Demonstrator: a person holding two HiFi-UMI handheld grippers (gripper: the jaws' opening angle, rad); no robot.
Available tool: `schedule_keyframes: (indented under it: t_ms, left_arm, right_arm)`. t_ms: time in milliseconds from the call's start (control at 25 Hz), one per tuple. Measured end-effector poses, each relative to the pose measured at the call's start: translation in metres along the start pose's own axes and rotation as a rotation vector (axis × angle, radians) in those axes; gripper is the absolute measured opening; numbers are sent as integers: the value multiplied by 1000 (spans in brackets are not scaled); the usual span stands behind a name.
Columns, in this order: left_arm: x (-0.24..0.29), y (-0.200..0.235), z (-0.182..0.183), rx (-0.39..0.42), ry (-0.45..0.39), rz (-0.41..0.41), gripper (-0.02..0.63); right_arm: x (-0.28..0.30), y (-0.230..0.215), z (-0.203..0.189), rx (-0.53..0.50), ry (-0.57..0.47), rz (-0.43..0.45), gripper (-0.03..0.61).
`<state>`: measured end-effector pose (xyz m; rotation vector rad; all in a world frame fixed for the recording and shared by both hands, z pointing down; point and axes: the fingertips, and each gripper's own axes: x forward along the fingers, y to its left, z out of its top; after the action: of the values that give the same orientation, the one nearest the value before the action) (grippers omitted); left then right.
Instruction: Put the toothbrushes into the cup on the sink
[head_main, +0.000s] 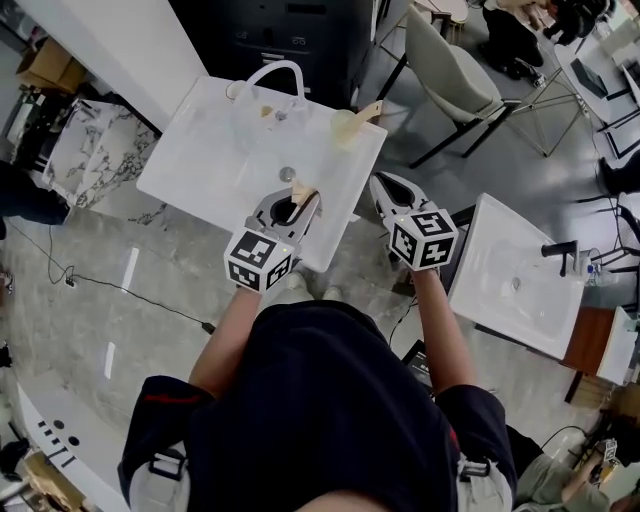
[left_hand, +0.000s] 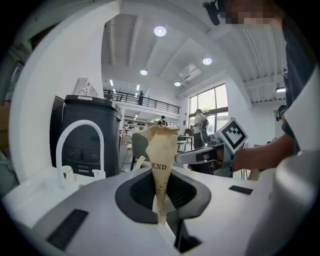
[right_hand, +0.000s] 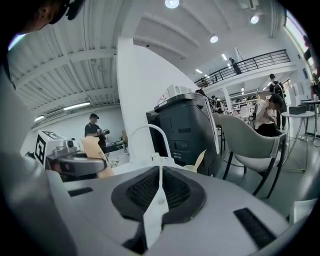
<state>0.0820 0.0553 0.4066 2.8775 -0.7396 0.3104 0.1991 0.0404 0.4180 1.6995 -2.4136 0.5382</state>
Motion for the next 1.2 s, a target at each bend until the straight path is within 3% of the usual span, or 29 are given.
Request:
schedule_keyframes:
  t_ms: [280, 560, 880, 1200]
  left_arm:
    - [-13, -13, -8, -16, -9, 41, 37]
    - [-33, 1, -6, -52, -32, 108, 37]
    - [-71, 45, -15, -85, -50, 219, 37]
    - [-114, 103, -20, -115, -62, 259, 35]
  right_arm:
    - [-8, 1, -13, 2, -1, 38, 44]
    - [10, 19, -14, -7, 10, 112, 44]
    - [54, 61, -11, -41, 44, 196, 44]
    - [103, 117, -7, -65, 78, 238, 44]
